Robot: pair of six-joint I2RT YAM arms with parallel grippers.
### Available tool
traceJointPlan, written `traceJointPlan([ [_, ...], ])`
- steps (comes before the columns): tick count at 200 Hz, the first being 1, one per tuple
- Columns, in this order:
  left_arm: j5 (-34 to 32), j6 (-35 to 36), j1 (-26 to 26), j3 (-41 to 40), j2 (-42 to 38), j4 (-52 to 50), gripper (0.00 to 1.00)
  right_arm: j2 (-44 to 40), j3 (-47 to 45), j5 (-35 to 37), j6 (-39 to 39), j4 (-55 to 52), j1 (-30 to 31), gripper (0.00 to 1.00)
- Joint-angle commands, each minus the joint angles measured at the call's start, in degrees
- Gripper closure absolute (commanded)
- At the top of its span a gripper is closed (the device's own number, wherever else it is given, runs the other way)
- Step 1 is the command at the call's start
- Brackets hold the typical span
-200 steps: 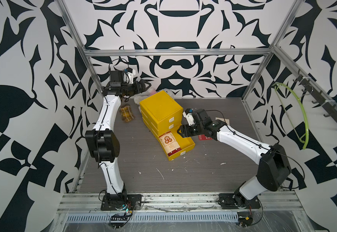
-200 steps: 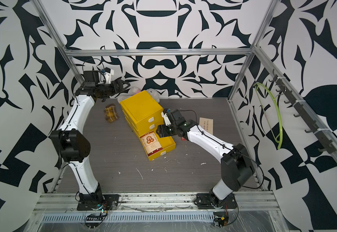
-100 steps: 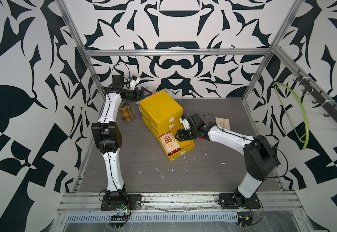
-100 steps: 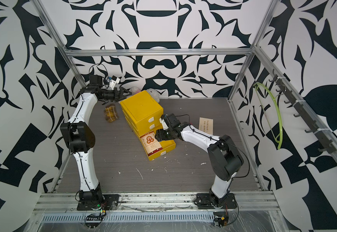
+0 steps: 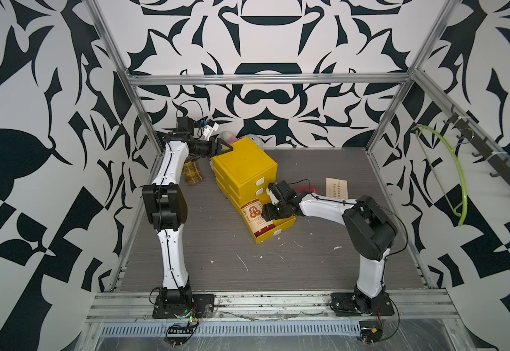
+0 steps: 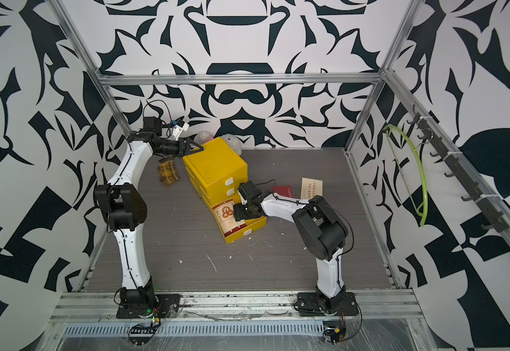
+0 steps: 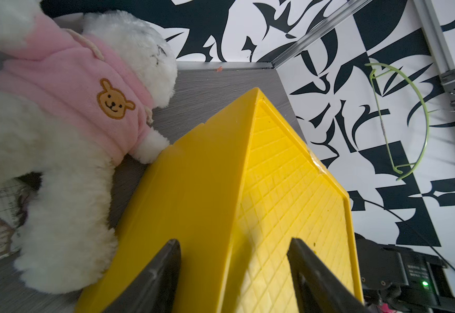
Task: Take the postcards out of the drawer
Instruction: Pick up the postcards from the drawer.
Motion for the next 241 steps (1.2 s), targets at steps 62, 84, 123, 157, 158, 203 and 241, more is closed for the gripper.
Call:
traceJointPlan([
  [62,-1.1,2.3,-1.2,-3.2,2.1,-4.2,0.39,6.3,4.4,-11.7,5.3,8.7,0.3,0.35],
  [84,-1.4,2.2,-1.3,-3.2,2.2,-4.1,0.39,7.8,3.7,-18.8,7.8,13.8,0.3,0.35],
  [123,-1.4,2.1,-1.4,-3.3,2.1,-4.2,0.39,10.0,1.5,-28.4,14.5,25.1,0.2,0.37],
  [157,-1.3,2.1,-1.6,-3.4,2.0,-4.1,0.39,11.2,-1.0,-32.3,21.1,35.2,-0.4,0.40],
  [158,-1.3,2.1,-1.6,-3.4,1.9,-4.2,0.39,11.3,-1.1,-32.4,21.4,35.5,-0.4,0.40],
  [203,-1.4,2.2,-1.6,-3.2,1.8,-4.3,0.39,10.2,-1.6,-31.7,22.1,36.6,-0.6,0.53],
  [241,-1.7,2.2,-1.6,-3.0,1.9,-4.3,0.39,7.2,-2.6,-28.4,18.9,31.0,-0.9,0.76],
])
